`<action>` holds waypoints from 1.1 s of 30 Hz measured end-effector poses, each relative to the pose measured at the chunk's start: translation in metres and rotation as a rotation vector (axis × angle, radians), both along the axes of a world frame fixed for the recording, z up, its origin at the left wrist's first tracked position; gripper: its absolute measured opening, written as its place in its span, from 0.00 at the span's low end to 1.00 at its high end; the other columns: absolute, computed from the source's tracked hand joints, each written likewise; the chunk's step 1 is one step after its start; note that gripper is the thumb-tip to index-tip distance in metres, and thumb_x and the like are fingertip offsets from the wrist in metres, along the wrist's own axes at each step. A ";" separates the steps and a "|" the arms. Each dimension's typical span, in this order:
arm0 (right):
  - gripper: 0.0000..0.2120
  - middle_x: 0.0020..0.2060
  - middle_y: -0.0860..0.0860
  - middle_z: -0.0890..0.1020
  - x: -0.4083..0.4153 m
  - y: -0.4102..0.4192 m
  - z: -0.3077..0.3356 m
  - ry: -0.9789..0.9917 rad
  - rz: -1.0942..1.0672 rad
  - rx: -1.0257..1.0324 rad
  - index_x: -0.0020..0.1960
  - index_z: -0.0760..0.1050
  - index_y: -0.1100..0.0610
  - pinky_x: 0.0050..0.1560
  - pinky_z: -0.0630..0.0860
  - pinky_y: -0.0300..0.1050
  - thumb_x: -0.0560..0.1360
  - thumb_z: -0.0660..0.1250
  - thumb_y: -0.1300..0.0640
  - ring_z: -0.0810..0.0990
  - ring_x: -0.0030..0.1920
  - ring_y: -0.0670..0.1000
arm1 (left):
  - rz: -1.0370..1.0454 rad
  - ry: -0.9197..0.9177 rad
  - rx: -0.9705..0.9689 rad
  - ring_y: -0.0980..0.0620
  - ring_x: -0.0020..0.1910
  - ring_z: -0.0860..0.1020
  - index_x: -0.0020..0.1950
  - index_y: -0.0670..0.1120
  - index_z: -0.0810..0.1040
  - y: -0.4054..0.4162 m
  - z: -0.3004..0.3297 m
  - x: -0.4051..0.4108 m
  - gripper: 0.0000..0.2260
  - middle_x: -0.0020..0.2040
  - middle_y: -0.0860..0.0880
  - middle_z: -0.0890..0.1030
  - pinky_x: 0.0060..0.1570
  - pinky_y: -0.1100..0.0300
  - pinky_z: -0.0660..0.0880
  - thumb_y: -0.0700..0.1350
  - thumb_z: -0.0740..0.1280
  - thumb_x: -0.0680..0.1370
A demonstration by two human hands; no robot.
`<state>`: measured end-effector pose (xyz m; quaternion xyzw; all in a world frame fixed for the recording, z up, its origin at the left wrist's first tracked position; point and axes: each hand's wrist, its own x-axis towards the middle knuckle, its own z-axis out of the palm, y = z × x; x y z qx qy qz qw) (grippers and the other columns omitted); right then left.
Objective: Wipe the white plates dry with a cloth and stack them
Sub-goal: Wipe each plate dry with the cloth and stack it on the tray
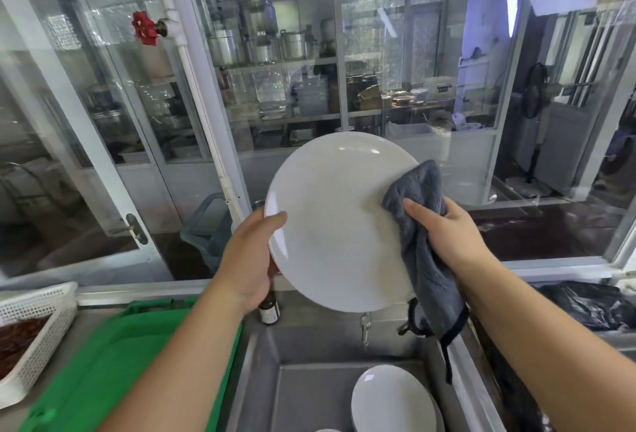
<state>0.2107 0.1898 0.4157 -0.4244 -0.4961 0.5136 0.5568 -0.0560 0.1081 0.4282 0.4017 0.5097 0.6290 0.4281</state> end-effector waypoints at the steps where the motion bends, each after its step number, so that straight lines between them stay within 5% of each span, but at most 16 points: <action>1: 0.09 0.45 0.50 0.89 0.002 0.002 0.002 -0.028 0.025 0.002 0.55 0.84 0.53 0.44 0.83 0.46 0.78 0.76 0.51 0.89 0.45 0.52 | -0.006 0.020 -0.046 0.42 0.55 0.86 0.54 0.57 0.88 0.003 0.003 -0.003 0.08 0.56 0.47 0.89 0.51 0.47 0.81 0.52 0.71 0.77; 7: 0.09 0.44 0.50 0.89 0.007 0.004 0.009 -0.073 0.045 0.004 0.53 0.85 0.52 0.40 0.81 0.42 0.77 0.75 0.49 0.89 0.43 0.50 | 0.050 0.016 -0.033 0.49 0.47 0.89 0.50 0.54 0.89 0.010 -0.005 0.005 0.10 0.50 0.49 0.90 0.39 0.55 0.84 0.50 0.67 0.85; 17: 0.11 0.44 0.54 0.89 -0.011 -0.018 -0.017 0.289 -0.084 -0.206 0.55 0.85 0.56 0.33 0.83 0.43 0.77 0.76 0.50 0.89 0.41 0.54 | 0.230 -0.101 0.054 0.53 0.45 0.88 0.53 0.51 0.85 0.011 -0.035 0.030 0.07 0.48 0.52 0.90 0.39 0.58 0.84 0.46 0.67 0.85; 27: 0.20 0.49 0.61 0.88 -0.071 -0.055 -0.053 0.638 0.032 -0.456 0.63 0.82 0.59 0.37 0.84 0.51 0.77 0.75 0.47 0.87 0.41 0.58 | 0.500 -0.190 0.121 0.49 0.58 0.85 0.60 0.56 0.83 -0.004 -0.059 0.086 0.09 0.55 0.56 0.88 0.64 0.47 0.79 0.50 0.63 0.87; 30: 0.18 0.47 0.57 0.88 -0.068 -0.052 -0.057 0.618 0.010 -0.433 0.64 0.81 0.59 0.35 0.83 0.46 0.79 0.74 0.50 0.88 0.40 0.55 | 0.459 -0.142 0.080 0.50 0.62 0.83 0.70 0.53 0.79 -0.009 -0.069 0.091 0.13 0.62 0.53 0.86 0.71 0.43 0.76 0.51 0.62 0.88; 33: 0.13 0.41 0.51 0.89 -0.048 -0.037 -0.050 0.445 -0.098 -0.348 0.62 0.81 0.56 0.31 0.81 0.39 0.79 0.74 0.53 0.89 0.38 0.50 | 0.319 -0.228 0.036 0.51 0.61 0.84 0.64 0.54 0.81 -0.013 -0.073 0.085 0.10 0.59 0.56 0.88 0.70 0.44 0.76 0.44 0.64 0.87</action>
